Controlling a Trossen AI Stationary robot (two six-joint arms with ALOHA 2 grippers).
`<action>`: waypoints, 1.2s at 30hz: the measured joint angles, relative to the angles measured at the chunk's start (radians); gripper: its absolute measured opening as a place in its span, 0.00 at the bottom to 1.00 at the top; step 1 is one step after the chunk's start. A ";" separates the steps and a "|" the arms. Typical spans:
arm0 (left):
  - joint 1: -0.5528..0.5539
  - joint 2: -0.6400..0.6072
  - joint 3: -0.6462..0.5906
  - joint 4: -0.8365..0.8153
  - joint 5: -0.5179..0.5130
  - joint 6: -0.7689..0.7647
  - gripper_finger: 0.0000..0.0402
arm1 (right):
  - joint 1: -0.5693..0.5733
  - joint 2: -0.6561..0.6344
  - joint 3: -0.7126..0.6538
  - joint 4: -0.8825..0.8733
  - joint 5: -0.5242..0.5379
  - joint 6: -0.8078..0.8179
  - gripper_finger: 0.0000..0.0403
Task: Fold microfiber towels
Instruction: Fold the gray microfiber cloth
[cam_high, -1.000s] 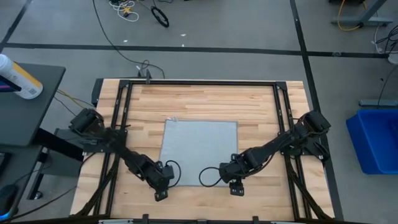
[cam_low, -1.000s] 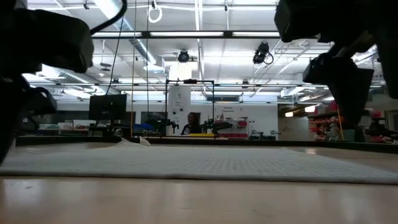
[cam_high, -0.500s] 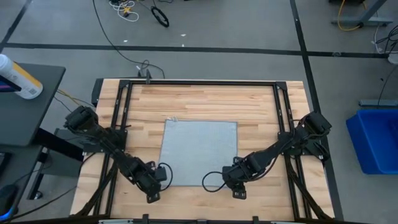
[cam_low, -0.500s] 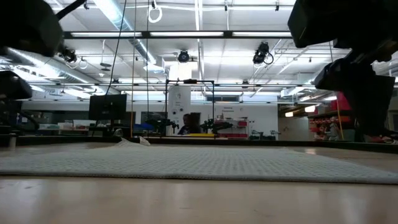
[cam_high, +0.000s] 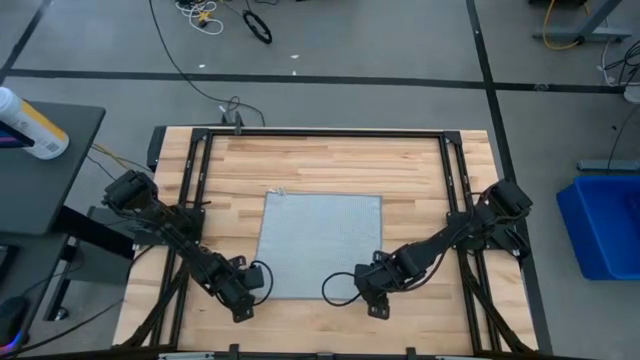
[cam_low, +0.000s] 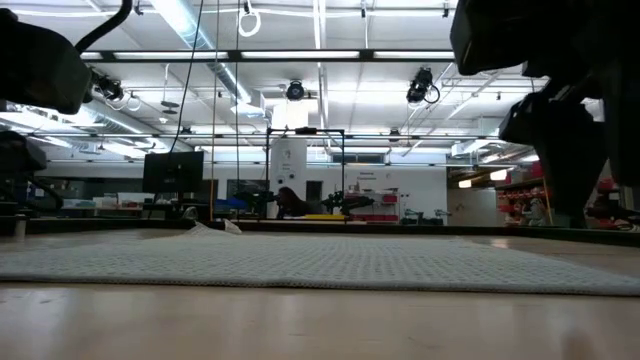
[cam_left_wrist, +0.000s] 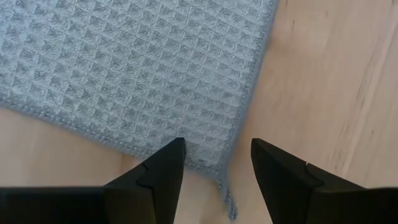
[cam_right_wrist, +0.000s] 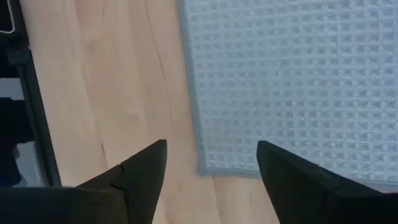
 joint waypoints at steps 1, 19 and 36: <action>-0.003 0.000 -0.002 0.005 -0.003 -0.002 0.49 | 0.007 0.000 0.000 0.003 0.001 0.006 0.64; -0.017 -0.001 -0.047 0.043 -0.083 -0.009 0.49 | 0.071 0.139 0.004 0.110 0.038 0.101 0.67; -0.036 0.073 -0.041 0.097 -0.147 0.016 0.48 | 0.072 0.144 0.002 0.090 0.130 0.101 0.59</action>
